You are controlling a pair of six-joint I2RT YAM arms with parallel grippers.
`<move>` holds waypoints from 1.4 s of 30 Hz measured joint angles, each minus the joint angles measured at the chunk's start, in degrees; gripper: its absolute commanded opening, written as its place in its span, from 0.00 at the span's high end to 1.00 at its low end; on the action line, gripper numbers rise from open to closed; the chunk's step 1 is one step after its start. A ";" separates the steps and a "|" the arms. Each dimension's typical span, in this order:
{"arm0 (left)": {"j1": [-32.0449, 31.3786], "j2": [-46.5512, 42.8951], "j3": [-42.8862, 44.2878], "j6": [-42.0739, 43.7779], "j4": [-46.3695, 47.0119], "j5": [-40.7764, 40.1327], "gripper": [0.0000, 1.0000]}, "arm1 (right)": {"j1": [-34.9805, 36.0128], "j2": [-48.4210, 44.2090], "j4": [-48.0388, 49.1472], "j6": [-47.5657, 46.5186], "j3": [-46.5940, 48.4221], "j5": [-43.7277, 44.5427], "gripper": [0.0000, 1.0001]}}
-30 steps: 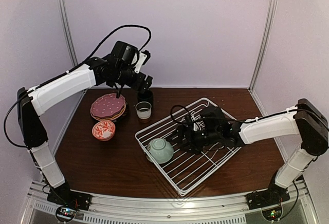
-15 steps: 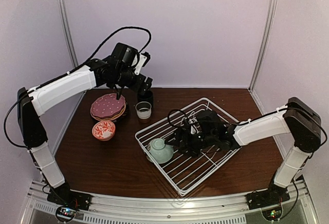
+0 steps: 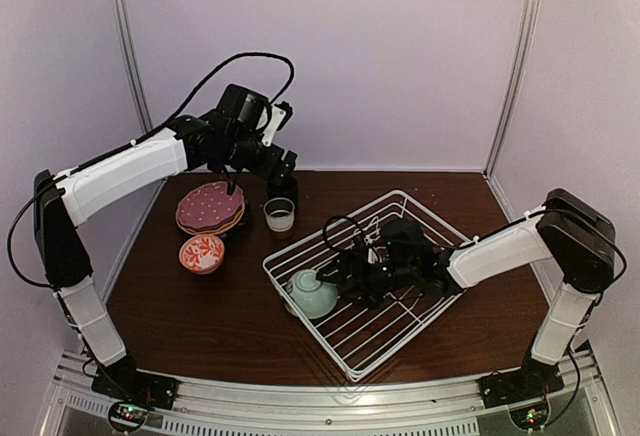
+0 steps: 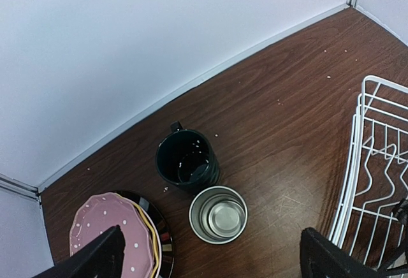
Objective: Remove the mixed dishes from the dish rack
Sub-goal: Grab the bowl from the dish rack.
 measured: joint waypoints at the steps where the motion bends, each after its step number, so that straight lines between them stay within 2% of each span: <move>1: 0.00 0.00 -0.02 0.02 0.04 0.00 0.03 | 0.00 0.00 -0.07 -0.02 0.04 0.02 0.00; 9: 0.00 0.00 -0.70 -0.02 0.11 -0.02 0.03 | 0.00 0.33 -1.22 -0.02 1.05 0.00 0.00; 23: 0.00 -0.02 -1.44 -0.04 0.55 -0.17 0.03 | 0.00 1.03 -10.23 -2.73 6.38 1.73 0.00; 32: 0.00 -0.07 -2.03 -0.04 0.55 -0.17 0.02 | -0.07 3.08 -9.64 -5.92 7.85 2.21 0.00; 42: 0.00 -0.09 -2.14 -0.07 1.55 -0.13 0.03 | -1.07 4.52 -6.21 -6.36 7.72 -1.77 0.00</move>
